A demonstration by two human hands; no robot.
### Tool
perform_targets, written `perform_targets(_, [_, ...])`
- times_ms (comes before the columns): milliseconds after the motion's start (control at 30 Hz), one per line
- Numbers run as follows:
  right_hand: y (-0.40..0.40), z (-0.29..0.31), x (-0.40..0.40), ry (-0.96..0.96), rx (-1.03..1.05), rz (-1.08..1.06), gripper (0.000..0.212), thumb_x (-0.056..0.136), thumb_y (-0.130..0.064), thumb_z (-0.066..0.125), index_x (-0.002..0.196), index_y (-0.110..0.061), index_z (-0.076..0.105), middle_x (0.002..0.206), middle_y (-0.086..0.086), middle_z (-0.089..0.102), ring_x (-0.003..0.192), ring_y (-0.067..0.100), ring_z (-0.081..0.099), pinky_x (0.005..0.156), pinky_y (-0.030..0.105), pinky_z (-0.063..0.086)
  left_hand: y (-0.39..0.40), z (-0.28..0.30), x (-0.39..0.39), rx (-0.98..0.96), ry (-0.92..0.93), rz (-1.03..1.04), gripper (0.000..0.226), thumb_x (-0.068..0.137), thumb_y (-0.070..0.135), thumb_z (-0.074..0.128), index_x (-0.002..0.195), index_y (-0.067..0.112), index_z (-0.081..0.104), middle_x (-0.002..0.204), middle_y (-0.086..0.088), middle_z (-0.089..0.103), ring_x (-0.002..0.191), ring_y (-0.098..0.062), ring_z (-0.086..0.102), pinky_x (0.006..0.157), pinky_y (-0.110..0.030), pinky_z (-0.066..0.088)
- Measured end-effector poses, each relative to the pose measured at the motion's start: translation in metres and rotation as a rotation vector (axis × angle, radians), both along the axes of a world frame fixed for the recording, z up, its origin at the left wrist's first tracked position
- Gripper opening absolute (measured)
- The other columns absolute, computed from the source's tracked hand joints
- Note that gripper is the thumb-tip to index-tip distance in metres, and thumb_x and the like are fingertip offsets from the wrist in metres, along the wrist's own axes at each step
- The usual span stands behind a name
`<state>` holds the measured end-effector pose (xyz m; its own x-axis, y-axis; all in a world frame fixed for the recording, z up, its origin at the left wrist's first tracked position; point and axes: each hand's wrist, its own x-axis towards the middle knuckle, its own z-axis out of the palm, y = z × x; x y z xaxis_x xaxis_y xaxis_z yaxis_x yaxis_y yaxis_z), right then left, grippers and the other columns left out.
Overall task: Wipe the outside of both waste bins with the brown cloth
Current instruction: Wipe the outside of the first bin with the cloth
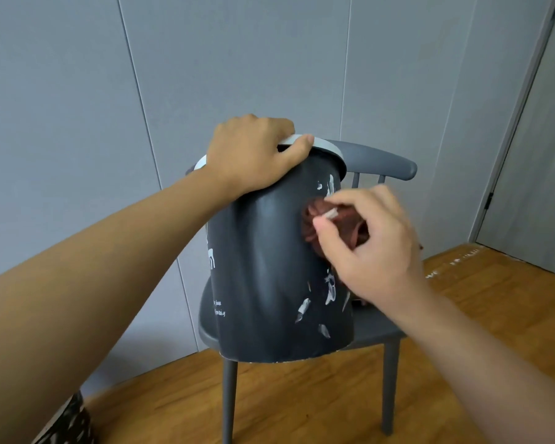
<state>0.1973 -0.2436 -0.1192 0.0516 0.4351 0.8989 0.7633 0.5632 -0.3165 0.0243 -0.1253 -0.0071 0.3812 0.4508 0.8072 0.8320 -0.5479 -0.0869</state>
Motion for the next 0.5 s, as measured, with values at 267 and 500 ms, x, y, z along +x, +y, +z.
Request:
perform_targets(267, [-0.004,-0.032,-0.020,-0.283,0.010,0.036,0.029,0.093,-0.032,0.068,0.113,-0.011,0.074,0.103,0.007,0.057,0.093,0.023,0.059,0.075,0.040,0.055,0.012,-0.001,-0.016,-0.028,-0.076,-0.050,0.056,0.095,0.061,0.040,0.068,0.012,0.037,0.056,-0.005,0.042,0.065,-0.033,0.046,0.057,-0.036,0.028])
perform_targets(500, [-0.030,-0.043,-0.016,-0.486,-0.046,0.117,0.022,0.093,-0.034,0.071,0.103,-0.015,0.074,0.091,0.000,0.058,0.079,0.020,0.058,0.064,0.037,0.054,0.010,0.000,-0.010,-0.025,-0.047,-0.082,0.057,0.094,0.063,0.040,0.067,0.013,0.037,0.055,-0.005,0.041,0.063,-0.028,0.045,0.057,-0.036,0.030])
